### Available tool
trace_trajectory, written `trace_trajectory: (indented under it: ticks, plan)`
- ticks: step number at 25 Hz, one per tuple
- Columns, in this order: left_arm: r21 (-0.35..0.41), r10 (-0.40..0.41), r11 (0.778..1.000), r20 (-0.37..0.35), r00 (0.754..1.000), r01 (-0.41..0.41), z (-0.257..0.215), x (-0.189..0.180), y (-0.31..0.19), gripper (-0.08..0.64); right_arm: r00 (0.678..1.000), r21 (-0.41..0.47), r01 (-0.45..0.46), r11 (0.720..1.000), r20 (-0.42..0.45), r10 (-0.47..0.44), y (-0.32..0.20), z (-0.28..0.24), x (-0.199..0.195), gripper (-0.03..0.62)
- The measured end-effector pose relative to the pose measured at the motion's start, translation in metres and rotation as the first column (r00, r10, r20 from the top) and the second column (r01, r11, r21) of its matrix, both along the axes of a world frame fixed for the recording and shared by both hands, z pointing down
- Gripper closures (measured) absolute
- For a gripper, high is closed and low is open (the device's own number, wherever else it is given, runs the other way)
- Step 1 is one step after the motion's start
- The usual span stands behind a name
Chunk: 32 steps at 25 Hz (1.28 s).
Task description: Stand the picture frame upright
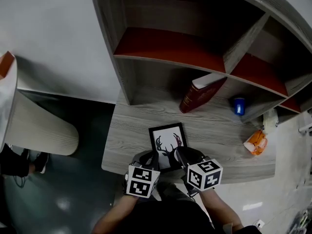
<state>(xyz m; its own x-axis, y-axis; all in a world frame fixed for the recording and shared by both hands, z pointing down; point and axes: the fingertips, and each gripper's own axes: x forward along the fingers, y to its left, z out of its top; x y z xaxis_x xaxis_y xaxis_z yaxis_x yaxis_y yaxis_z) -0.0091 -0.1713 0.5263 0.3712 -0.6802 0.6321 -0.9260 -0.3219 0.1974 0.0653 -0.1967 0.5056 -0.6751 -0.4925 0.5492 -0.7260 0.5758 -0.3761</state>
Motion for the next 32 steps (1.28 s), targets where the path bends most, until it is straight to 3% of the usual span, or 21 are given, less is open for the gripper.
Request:
trace_trajectory:
  ticks: [11,23,32]
  plan:
    - [-0.057,-0.057,0.997,0.022,0.998,0.058,0.019,0.000,-0.009,0.520,0.997,-0.013,0.018,1.000,-0.081,-0.019,-0.023,0.024,0.022,0.592]
    - [-0.094,-0.139,0.985,0.047,0.989,0.143,0.033,-0.008,-0.016,0.506,0.993,-0.041,0.063,0.997,-0.098,-0.067,-0.037,0.042,0.025,0.567]
    - [-0.123,-0.190,0.973,0.057,0.980,0.196,0.046,-0.016,-0.018,0.455,0.988,-0.068,0.063,0.996,-0.139,-0.072,-0.046,0.059,0.030,0.485]
